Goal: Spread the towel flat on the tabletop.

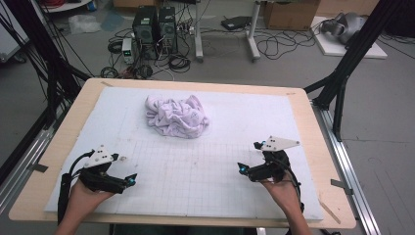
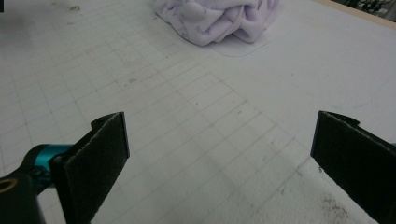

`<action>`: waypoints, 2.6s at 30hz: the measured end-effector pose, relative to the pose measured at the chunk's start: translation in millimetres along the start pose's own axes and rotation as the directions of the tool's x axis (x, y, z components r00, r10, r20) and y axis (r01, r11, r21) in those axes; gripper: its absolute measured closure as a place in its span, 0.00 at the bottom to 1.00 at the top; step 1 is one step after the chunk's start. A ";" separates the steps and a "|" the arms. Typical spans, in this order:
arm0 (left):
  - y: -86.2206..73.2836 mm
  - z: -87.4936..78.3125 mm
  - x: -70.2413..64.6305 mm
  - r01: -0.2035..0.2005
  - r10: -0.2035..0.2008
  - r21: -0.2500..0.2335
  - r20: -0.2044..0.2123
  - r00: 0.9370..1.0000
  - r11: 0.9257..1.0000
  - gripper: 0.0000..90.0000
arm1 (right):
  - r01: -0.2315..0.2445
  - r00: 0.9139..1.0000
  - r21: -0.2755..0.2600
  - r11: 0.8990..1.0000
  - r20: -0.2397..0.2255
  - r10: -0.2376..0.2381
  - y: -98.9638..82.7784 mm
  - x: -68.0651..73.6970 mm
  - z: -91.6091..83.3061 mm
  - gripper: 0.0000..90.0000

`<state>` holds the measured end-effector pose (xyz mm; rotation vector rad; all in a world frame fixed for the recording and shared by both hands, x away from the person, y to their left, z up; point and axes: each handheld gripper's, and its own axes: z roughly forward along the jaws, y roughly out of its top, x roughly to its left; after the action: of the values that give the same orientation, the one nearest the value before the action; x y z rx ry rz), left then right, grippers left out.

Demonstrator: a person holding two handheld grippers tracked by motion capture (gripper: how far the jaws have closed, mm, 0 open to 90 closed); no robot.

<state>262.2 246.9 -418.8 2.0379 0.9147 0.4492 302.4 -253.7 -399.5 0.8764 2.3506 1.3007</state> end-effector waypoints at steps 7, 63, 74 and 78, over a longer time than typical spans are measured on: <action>0.6 0.4 0.2 0.002 -0.002 -0.004 0.003 1.000 1.000 0.02 | 0.012 1.000 0.005 1.000 -0.019 -0.012 22.0 -5.3 11.0 0.04; 0.3 0.7 4.0 0.017 -0.017 -0.009 0.007 1.000 1.000 0.02 | 0.174 0.972 0.167 0.971 -0.185 -0.143 101.4 0.7 190.8 0.93; 1.0 -0.6 2.4 0.008 -0.008 -0.013 0.005 1.000 1.000 0.03 | 0.184 0.960 0.061 0.981 -0.227 -0.166 113.4 7.5 122.1 0.95; 1.5 -0.8 1.1 0.009 -0.009 -0.015 0.005 1.000 1.000 0.03 | 0.219 0.945 0.058 0.974 -0.259 -0.197 113.2 22.2 99.3 0.95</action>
<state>263.1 247.5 -417.1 2.0199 0.9146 0.4442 379.5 -129.6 -357.0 0.4892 2.6275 1.2963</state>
